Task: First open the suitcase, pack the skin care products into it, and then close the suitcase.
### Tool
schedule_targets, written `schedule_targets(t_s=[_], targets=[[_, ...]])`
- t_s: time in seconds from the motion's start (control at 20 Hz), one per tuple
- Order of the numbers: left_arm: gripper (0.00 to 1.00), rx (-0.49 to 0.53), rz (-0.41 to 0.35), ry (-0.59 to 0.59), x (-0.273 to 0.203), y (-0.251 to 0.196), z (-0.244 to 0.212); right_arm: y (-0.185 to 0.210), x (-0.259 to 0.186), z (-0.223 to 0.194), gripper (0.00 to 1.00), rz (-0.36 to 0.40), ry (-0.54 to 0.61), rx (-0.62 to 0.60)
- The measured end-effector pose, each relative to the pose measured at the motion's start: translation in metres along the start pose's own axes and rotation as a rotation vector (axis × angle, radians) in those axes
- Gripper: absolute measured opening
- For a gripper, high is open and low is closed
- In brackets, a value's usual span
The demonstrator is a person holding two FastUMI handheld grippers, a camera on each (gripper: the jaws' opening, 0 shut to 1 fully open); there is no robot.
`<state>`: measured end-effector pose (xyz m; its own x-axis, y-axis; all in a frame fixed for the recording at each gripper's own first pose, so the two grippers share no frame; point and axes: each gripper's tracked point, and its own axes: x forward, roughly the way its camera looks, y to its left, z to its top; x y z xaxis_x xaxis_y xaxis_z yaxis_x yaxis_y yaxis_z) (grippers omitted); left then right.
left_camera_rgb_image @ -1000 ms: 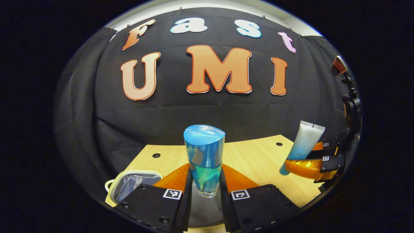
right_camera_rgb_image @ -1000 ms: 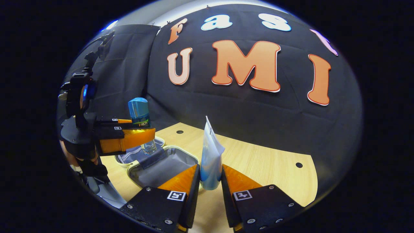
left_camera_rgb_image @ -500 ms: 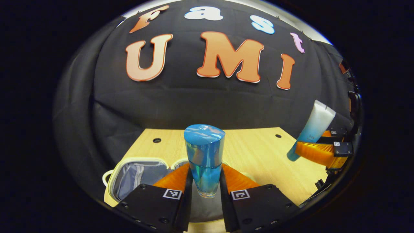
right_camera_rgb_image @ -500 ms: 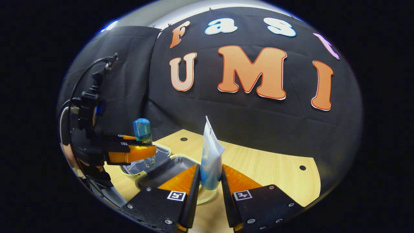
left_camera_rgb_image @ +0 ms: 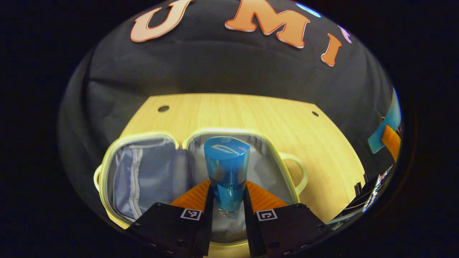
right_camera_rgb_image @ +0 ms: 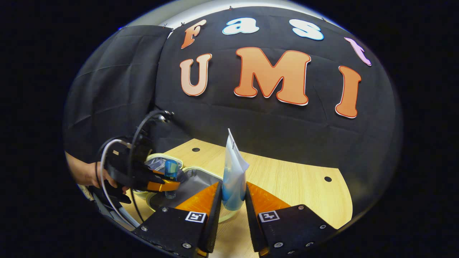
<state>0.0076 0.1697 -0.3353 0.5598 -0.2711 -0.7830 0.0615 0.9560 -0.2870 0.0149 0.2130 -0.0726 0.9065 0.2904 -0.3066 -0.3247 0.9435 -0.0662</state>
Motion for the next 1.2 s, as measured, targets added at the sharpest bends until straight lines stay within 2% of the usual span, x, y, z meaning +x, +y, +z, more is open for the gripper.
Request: schedule_targets(t_s=[0.15,0.3,0.6,0.9,1.05,1.2], targets=[[0.41,-0.028,-0.005,0.150,0.022,0.006,-0.023,0.002,0.001,-0.005,0.39,-0.027,0.015,-0.001],[0.41,-0.063,-0.020,0.229,0.044,0.011,-0.038,0.002,0.004,-0.012,0.39,-0.052,0.034,0.004],[0.41,-0.053,-0.011,0.267,0.071,0.011,-0.038,0.006,0.017,-0.022,0.39,-0.050,0.076,0.036],[0.40,-0.110,0.057,0.377,0.088,0.016,-0.058,0.017,0.033,-0.030,0.39,-0.011,0.105,0.034],[0.41,-0.086,0.068,0.401,0.089,0.014,-0.058,0.022,0.040,-0.036,0.39,0.013,0.125,0.036],[0.48,-0.096,0.064,0.389,0.086,0.014,-0.058,0.026,0.046,-0.042,0.39,0.032,0.139,0.038]])
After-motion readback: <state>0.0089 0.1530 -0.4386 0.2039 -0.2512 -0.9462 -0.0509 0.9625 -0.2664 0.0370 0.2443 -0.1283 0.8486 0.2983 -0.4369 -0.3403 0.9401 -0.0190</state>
